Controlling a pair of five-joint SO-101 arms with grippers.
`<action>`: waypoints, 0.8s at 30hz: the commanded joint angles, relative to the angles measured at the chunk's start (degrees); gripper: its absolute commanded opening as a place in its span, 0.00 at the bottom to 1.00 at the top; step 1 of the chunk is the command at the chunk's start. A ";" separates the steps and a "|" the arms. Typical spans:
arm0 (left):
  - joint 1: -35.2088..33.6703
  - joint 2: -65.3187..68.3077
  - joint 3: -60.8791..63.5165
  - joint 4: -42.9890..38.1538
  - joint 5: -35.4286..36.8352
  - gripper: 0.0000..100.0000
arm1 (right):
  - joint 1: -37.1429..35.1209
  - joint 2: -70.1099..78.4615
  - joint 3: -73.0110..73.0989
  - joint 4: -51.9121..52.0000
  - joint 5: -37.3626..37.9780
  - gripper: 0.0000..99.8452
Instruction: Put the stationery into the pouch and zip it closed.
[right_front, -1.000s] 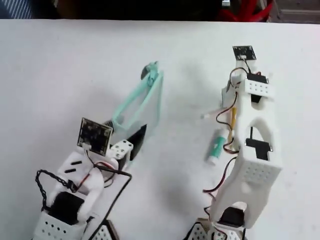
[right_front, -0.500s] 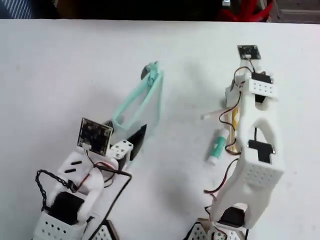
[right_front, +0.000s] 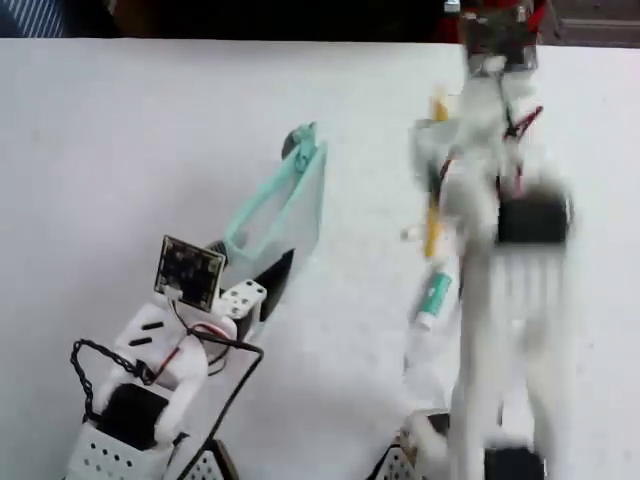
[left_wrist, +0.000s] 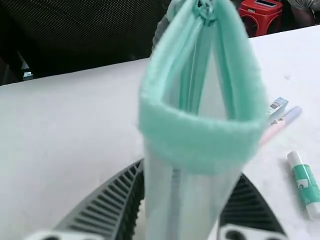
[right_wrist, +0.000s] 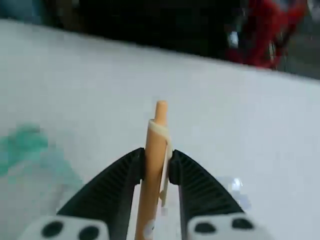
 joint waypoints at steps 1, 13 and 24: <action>-0.13 -0.57 -0.62 -1.41 0.62 0.23 | -16.75 -23.69 -0.88 -7.60 -1.14 0.02; -0.31 -0.57 -0.62 -1.41 0.62 0.23 | -24.57 -23.78 12.57 -32.31 -13.63 0.02; -0.22 -0.57 -0.70 -1.49 0.62 0.23 | -28.44 -20.97 23.03 -40.13 -13.54 0.02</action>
